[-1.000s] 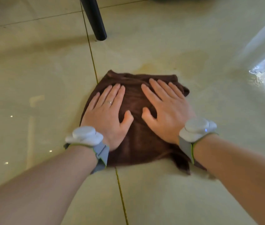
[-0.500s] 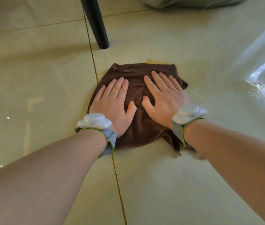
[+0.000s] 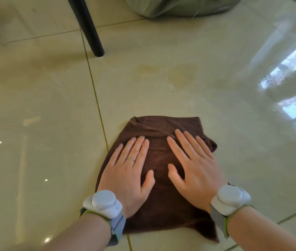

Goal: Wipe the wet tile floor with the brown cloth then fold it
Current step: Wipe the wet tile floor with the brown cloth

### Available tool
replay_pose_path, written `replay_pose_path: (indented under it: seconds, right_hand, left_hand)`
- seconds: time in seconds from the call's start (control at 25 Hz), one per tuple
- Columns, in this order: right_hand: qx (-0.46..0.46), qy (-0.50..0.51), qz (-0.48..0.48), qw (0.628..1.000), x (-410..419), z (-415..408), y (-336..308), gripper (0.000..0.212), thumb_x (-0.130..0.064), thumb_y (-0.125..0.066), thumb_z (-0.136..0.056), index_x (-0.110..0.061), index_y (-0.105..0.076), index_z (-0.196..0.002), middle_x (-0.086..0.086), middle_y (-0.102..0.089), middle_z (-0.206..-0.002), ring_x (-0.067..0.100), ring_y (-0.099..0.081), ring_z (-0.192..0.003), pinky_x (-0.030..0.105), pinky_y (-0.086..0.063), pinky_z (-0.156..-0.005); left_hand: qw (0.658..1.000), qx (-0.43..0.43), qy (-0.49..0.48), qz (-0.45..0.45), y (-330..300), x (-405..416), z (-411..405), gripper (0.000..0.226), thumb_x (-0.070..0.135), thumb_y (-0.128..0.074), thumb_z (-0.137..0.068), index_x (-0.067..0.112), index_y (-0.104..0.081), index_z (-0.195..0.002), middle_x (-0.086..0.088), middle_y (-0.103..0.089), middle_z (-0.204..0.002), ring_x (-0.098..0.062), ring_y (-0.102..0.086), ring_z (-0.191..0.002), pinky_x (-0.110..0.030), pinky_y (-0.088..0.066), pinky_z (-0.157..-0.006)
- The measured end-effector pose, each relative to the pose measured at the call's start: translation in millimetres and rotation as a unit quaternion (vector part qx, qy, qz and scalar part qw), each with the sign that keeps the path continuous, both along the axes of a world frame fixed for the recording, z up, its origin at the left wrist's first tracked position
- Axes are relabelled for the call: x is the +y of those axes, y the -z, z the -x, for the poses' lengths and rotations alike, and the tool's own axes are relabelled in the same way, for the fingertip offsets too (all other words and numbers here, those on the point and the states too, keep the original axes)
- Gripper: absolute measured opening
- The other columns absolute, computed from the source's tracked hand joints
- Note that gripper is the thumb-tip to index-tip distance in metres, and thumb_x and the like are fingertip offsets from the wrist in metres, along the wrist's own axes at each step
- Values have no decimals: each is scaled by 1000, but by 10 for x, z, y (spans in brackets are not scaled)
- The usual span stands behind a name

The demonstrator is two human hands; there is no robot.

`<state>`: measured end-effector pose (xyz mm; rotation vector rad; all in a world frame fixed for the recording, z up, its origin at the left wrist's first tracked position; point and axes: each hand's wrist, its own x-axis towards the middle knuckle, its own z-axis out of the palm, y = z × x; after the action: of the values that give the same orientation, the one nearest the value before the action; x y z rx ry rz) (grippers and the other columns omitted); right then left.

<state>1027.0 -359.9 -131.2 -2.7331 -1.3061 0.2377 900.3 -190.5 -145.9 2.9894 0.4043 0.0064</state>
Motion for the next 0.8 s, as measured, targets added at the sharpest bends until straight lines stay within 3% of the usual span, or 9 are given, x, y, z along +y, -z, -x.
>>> replay_pose_path:
  seconds: [0.2, 0.44, 0.64, 0.8]
  right_hand:
    - [-24, 56, -23, 998, -16, -344, 69, 72, -58, -31, -98, -30, -22, -164, -1, -14, -172, 16, -7, -160, 34, 1, -130]
    - [-60, 180, -53, 980, 426, -1273, 183, 78, -58, -27, -91, -29, -30, -162, 5, -23, -171, 22, -19, -158, 37, -5, -130]
    - [-54, 148, -32, 987, 933, -1906, 217, 74, -57, -28, -97, -28, -20, -165, 5, -14, -173, 22, -11, -160, 37, 0, -129]
    - [-56, 102, -27, 993, 1028, -1969, 191, 74, -57, -23, -97, -29, -19, -165, 4, -15, -173, 22, -10, -160, 37, 1, -128]
  left_hand:
    - [999, -8, 50, 10, -19, 122, -482, 72, 50, -28, -97, 21, -19, -162, 6, -18, -169, -11, -12, -156, -38, -12, -127]
    - [996, -47, 68, 16, 107, 467, -1684, 75, 52, -23, -92, 23, -26, -161, 7, -23, -168, -10, -18, -154, -33, -10, -126]
    - [998, -45, 33, 16, 111, 917, -2231, 78, 56, -17, -89, 25, -25, -161, 9, -21, -168, -10, -16, -155, -31, -7, -125]
    - [999, -31, 25, 24, 73, 1068, -2125, 72, 52, -20, -96, 26, -18, -162, 10, -15, -169, -9, -10, -155, -30, -3, -126]
